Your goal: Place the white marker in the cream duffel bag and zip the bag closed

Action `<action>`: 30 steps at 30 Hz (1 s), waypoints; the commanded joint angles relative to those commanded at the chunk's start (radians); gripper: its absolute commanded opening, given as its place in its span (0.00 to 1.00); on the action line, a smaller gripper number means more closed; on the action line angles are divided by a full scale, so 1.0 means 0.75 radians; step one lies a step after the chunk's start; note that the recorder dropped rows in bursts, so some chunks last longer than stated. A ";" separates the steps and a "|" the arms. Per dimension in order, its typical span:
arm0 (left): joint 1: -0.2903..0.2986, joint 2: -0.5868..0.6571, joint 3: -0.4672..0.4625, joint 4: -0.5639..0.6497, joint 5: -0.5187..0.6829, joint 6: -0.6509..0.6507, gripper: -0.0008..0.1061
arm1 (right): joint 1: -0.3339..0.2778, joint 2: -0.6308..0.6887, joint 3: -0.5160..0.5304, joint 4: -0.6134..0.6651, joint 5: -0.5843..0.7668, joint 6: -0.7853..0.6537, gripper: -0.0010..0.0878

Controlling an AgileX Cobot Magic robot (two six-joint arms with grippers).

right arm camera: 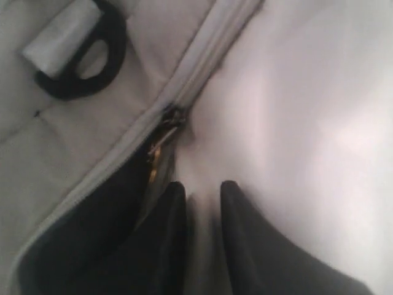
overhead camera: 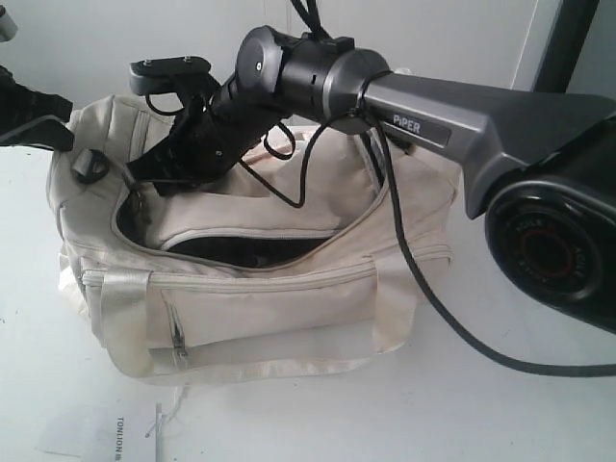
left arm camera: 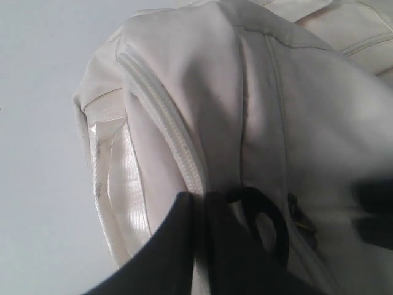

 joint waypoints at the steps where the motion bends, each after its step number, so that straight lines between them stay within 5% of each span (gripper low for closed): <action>1: 0.000 0.000 0.000 0.000 0.000 0.000 0.01 | 0.000 -0.004 0.000 0.067 0.027 -0.053 0.25; 7: 0.000 0.000 0.000 0.000 0.005 0.003 0.01 | 0.003 0.002 0.000 0.167 0.036 -0.082 0.32; 27: 0.000 0.000 0.000 0.000 0.019 0.009 0.01 | 0.001 0.174 0.000 0.271 -0.210 -0.064 0.32; 30: 0.000 0.000 0.000 0.000 0.019 0.009 0.01 | 0.001 0.174 0.000 0.271 -0.267 -0.064 0.24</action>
